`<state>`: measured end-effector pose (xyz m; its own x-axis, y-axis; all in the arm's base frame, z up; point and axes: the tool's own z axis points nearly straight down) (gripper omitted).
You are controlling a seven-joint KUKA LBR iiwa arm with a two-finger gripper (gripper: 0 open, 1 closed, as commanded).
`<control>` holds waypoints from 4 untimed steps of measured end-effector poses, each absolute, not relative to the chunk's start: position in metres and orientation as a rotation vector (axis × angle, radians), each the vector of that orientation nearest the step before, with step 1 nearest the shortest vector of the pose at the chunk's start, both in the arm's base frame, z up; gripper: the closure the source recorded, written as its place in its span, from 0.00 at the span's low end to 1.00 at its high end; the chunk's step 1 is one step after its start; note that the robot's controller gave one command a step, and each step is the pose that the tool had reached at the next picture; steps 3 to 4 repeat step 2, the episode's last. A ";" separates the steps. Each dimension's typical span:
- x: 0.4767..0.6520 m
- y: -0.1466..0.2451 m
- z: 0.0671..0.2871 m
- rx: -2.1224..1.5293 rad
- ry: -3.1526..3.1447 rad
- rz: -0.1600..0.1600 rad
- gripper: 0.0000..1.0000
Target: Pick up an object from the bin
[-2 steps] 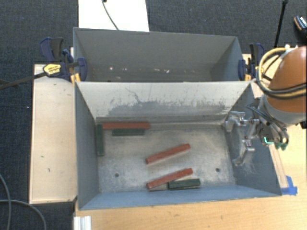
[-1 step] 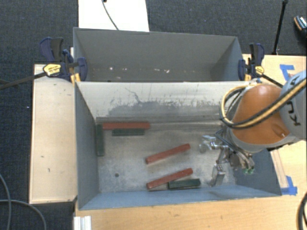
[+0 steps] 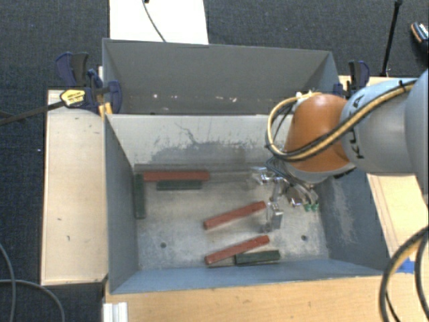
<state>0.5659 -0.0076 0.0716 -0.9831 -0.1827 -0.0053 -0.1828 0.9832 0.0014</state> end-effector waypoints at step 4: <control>0.572 -0.004 0.219 -0.306 3.115 -0.002 1.00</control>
Offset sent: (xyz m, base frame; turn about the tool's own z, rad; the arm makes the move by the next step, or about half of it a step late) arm 0.0000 0.0000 0.0000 0.0000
